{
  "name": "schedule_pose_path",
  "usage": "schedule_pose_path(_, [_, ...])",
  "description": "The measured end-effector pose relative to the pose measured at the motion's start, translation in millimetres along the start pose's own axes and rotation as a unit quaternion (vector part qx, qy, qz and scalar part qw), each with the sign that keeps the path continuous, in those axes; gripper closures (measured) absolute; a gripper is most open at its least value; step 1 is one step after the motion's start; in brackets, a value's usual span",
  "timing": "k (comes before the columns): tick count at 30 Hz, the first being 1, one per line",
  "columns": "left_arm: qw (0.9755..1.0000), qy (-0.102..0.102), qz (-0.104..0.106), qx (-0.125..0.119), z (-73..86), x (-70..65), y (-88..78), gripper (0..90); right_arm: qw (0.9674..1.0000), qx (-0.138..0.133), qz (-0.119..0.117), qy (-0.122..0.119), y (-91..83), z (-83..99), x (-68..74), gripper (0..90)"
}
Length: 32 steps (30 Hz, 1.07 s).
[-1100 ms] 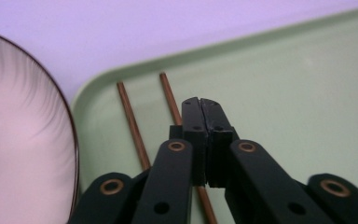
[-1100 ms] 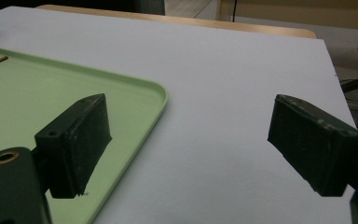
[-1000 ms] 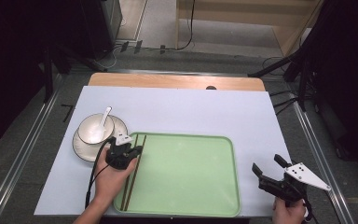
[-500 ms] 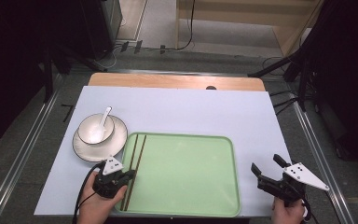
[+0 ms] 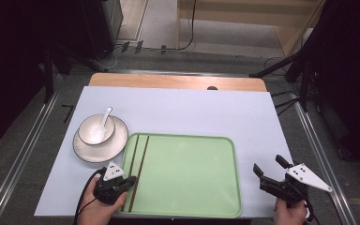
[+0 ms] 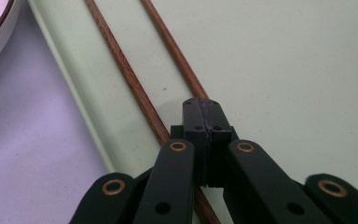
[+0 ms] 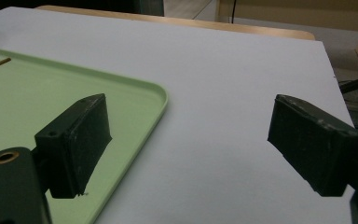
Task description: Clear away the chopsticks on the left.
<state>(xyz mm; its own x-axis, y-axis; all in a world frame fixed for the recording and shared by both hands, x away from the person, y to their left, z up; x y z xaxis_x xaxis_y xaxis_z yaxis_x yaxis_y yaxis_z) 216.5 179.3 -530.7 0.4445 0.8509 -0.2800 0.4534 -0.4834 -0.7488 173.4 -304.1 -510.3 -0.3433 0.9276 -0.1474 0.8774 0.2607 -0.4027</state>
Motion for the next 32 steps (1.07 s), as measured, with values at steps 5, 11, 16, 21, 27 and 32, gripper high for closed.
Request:
schedule_pose_path(5, [0.9961,-0.007,0.069,-0.053,-6.3,12.2,-11.3,67.8,1.0000,0.000,0.001,0.000,-0.3,0.1,-0.3,13.0])
schedule_pose_path(11, [0.9868,0.000,0.078,-0.142,-12.9,38.9,-31.6,28.2,1.0000,0.001,0.002,-0.001,-0.1,0.4,-0.5,13.0])
schedule_pose_path(16, [0.9771,-0.006,0.102,-0.187,-15.8,62.2,-56.4,2.0,1.0000,0.002,0.002,0.000,-0.4,0.5,-0.6,13.0])
schedule_pose_path(21, [0.9723,-0.006,0.090,-0.215,-13.7,84.3,-72.9,0.0,1.0000,0.002,0.002,0.001,-0.6,0.8,-0.5,13.0])
schedule_pose_path(27, [0.9702,-0.015,0.072,-0.231,-10.4,105.1,-80.8,0.0,1.0000,0.002,0.003,-0.001,0.1,0.9,-0.6,13.0])
schedule_pose_path(32, [0.9691,-0.023,0.069,-0.236,-8.8,116.5,-84.3,0.0,1.0000,0.002,0.004,-0.002,0.7,1.1,-0.6,13.0])
Point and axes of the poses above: each handheld gripper's, and its own axes: y roughly forward along the jaws, z roughly out of its underside, x roughly to its left, the point moved 2 cm from there along y, roughly forward along the jaws, and after that the axes turned 14 degrees about -y, right-handed, at the moved point
